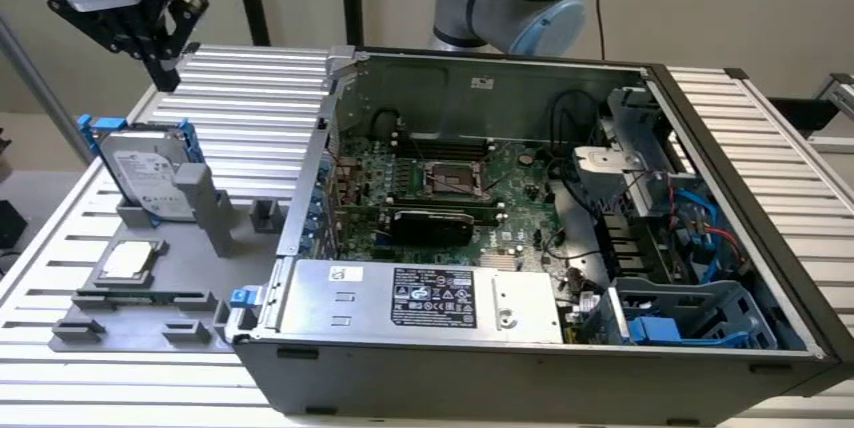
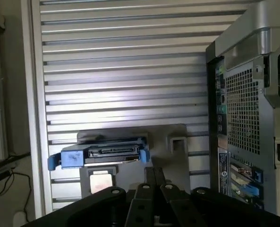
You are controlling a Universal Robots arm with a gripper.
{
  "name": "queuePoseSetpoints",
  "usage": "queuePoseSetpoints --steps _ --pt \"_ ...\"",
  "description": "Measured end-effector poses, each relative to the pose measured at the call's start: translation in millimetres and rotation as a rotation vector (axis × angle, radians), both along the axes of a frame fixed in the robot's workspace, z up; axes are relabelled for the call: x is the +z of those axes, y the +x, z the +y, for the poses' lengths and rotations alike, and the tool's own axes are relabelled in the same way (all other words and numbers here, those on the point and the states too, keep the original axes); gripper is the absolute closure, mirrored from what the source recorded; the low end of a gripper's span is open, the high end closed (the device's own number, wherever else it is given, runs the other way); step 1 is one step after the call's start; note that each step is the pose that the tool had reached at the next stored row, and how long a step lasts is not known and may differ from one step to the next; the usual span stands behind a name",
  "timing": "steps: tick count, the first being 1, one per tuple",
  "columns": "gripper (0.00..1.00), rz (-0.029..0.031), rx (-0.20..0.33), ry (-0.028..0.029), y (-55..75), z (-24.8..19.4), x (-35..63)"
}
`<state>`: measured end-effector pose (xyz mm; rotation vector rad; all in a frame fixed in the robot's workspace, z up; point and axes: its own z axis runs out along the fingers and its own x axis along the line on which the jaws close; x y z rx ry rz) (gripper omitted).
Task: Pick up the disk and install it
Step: 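Reach for the disk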
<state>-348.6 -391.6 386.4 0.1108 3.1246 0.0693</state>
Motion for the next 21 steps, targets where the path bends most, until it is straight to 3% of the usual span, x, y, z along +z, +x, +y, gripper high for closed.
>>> queuePoseSetpoints --steps 16,21 --pt "1.00 0.0145 0.000 -0.0011 -72.1 2.3 -8.0" --pt "1.00 0.0146 0.009 -0.0033 -80.3 6.9 -10.2"
